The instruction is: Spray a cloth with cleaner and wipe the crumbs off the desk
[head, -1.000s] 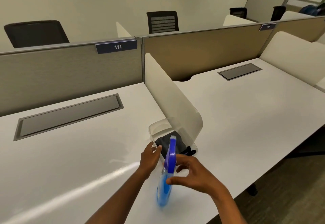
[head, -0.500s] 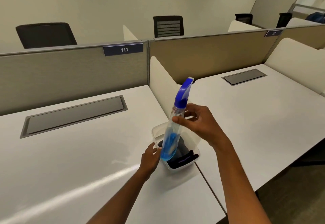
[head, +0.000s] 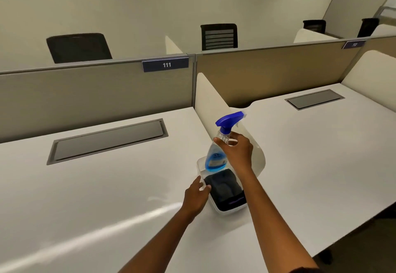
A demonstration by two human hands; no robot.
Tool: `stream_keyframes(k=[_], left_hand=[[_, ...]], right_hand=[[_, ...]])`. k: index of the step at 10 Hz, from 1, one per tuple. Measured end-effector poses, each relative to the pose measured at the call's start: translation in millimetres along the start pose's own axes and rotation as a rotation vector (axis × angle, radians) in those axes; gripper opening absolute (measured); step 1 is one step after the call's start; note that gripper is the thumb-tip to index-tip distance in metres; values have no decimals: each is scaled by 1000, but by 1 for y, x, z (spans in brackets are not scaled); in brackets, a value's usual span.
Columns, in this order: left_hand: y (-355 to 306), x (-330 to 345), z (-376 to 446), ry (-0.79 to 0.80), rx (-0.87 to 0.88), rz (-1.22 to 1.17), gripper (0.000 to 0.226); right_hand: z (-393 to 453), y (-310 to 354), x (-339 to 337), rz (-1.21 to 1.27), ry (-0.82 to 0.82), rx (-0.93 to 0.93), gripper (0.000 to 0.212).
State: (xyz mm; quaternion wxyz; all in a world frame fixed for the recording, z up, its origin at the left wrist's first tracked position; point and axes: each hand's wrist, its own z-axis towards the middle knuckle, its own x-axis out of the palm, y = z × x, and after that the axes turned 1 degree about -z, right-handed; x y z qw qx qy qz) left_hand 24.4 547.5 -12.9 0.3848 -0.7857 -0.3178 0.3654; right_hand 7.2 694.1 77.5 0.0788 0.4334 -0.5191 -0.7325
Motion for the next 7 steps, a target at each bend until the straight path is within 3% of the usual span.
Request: stream_keyframes(k=[6,7], left_hand=[[0,-16,-16,23,75,64,63],[3,-24,-16,-36,85,95,65]], right_hand=[[-9,-25,26,40,136,127,55],[-22,-31,27,107,20,174,55]])
